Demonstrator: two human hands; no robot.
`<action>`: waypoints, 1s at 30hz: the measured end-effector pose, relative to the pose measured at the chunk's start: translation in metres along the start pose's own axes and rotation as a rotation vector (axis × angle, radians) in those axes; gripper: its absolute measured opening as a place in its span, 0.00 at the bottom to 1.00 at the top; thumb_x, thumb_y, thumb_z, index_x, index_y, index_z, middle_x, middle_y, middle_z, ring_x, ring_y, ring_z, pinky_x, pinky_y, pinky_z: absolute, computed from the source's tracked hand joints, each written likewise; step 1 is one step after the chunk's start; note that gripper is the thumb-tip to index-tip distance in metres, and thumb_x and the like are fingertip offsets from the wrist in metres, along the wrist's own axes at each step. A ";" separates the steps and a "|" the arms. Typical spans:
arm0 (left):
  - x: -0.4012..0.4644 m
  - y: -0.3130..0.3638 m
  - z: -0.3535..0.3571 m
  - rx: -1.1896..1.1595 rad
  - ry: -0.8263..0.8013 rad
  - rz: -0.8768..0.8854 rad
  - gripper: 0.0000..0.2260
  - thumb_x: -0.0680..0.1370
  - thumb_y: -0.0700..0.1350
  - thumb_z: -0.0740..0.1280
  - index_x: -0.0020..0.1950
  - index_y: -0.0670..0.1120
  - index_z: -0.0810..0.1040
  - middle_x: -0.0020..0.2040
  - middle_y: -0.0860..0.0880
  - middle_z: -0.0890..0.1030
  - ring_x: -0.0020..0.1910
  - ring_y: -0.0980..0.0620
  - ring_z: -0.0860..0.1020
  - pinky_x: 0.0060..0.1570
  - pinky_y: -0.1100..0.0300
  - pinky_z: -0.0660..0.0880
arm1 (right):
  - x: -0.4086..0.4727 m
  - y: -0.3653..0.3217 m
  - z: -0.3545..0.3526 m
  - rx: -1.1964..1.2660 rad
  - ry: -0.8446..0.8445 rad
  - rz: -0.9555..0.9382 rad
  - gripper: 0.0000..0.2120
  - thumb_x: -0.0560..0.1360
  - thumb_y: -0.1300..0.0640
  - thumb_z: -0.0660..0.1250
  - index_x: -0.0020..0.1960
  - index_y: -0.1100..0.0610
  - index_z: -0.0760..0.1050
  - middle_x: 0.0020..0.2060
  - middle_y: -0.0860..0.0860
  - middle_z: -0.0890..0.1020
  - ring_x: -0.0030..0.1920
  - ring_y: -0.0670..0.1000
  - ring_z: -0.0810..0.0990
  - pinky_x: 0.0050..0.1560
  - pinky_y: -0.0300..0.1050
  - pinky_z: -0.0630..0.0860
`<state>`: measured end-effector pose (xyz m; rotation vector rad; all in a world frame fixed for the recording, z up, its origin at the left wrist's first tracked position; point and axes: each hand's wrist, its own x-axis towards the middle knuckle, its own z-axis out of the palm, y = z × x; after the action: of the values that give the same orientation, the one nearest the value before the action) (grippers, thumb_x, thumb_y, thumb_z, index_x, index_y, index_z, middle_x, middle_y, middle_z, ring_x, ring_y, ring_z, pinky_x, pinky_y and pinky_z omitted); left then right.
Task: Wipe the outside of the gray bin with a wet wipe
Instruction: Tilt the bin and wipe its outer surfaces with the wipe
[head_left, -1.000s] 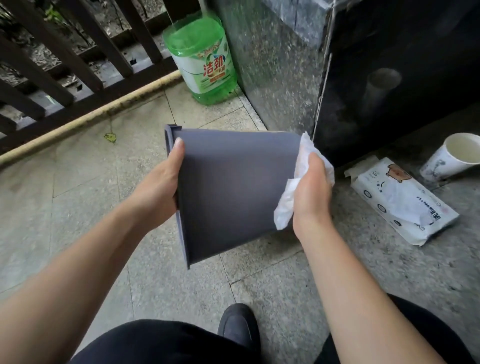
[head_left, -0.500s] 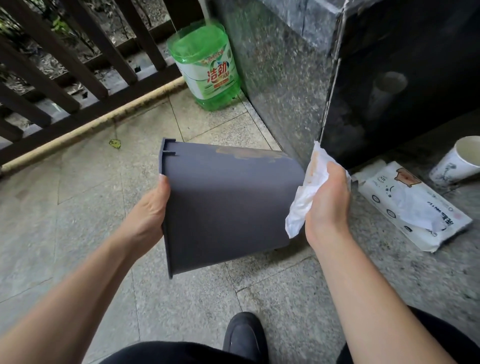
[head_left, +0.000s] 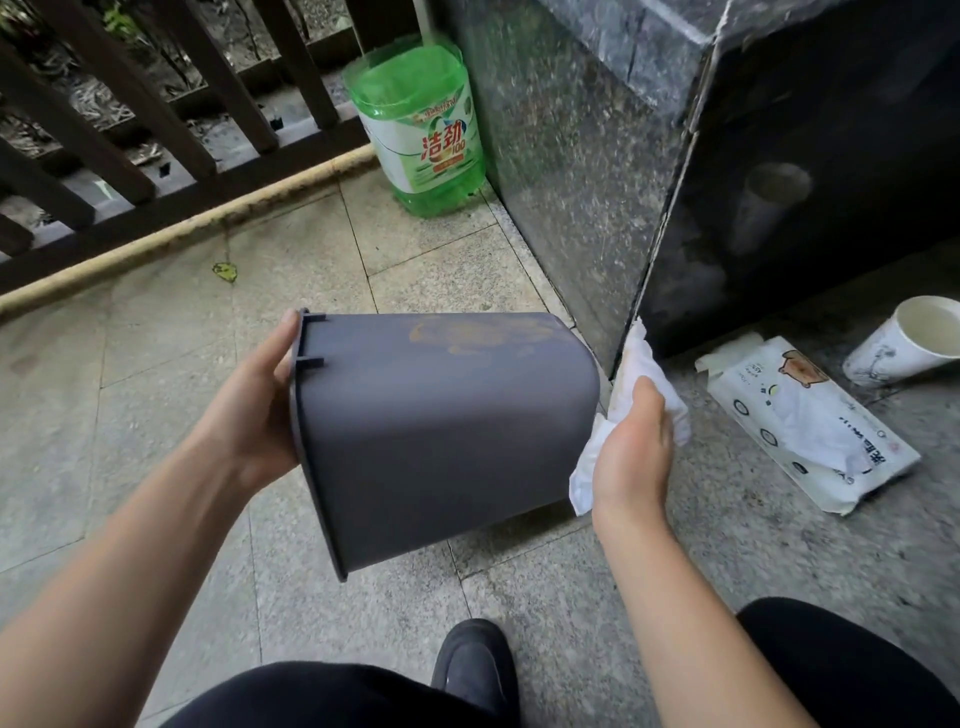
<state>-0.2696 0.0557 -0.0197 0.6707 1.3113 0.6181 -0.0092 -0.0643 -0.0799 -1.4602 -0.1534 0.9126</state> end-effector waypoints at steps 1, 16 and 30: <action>-0.001 0.001 -0.001 -0.004 0.002 -0.004 0.28 0.74 0.70 0.66 0.55 0.48 0.88 0.58 0.44 0.87 0.54 0.45 0.86 0.48 0.50 0.80 | -0.002 0.000 0.002 -0.068 0.000 0.028 0.18 0.73 0.43 0.53 0.53 0.37 0.80 0.52 0.34 0.81 0.60 0.47 0.77 0.60 0.44 0.73; -0.007 -0.023 -0.002 0.457 0.275 0.406 0.31 0.77 0.68 0.61 0.78 0.57 0.67 0.76 0.63 0.67 0.69 0.67 0.68 0.69 0.66 0.61 | -0.011 0.046 0.009 -1.205 -0.245 -0.661 0.33 0.81 0.43 0.42 0.75 0.63 0.65 0.81 0.48 0.50 0.80 0.51 0.43 0.78 0.57 0.44; -0.027 -0.023 0.019 0.766 0.207 0.574 0.29 0.82 0.61 0.57 0.82 0.56 0.58 0.82 0.63 0.53 0.77 0.69 0.52 0.70 0.69 0.49 | 0.008 0.031 0.008 -1.346 -0.348 -0.524 0.38 0.80 0.39 0.36 0.71 0.60 0.73 0.81 0.47 0.45 0.79 0.52 0.35 0.77 0.54 0.35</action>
<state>-0.2540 0.0187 -0.0169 1.6849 1.5588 0.6426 -0.0224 -0.0584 -0.1099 -2.2489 -1.5689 0.5727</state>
